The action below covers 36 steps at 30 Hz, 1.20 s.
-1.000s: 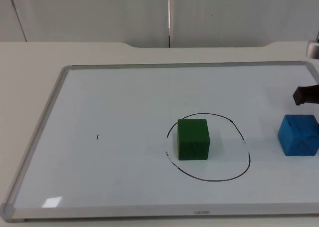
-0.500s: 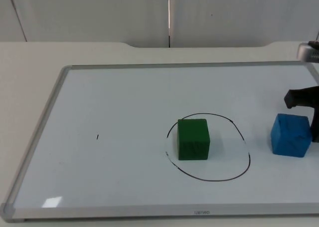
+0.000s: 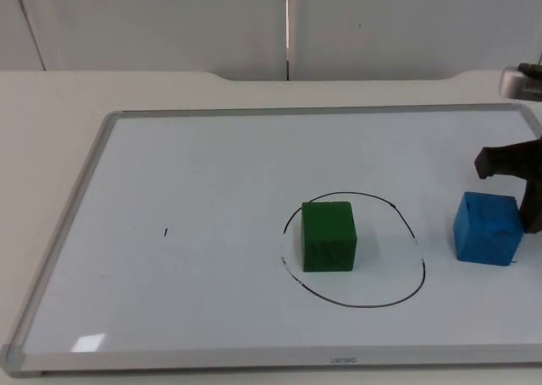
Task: Push the two cubes into the marked area.
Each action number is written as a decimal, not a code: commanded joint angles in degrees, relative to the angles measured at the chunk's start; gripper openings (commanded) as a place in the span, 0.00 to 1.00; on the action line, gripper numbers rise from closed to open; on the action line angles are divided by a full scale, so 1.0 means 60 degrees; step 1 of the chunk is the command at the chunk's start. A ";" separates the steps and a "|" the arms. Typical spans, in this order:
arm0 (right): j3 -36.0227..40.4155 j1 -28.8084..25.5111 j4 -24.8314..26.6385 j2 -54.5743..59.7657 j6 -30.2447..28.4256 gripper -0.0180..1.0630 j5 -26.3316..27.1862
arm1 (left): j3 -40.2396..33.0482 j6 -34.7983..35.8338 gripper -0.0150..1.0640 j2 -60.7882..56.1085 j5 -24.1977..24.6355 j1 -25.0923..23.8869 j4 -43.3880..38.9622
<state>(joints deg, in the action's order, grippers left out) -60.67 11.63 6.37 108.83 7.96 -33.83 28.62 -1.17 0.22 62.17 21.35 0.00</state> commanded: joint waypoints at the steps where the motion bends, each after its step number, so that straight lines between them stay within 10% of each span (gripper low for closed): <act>1: -0.0035 0.0066 0.0049 0.0203 0.0077 0.01 0.0079 | -0.0050 -0.0013 0.01 -0.0037 -0.0097 -0.0027 0.0000; 36: -0.0035 0.1155 0.0392 0.0375 0.0059 0.01 0.1432 | -0.0050 -0.0013 0.01 -0.0037 -0.0097 -0.0027 0.0000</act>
<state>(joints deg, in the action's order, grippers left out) -60.67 18.16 8.22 111.26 8.16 -25.68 28.62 -1.17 0.22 62.17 21.35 0.00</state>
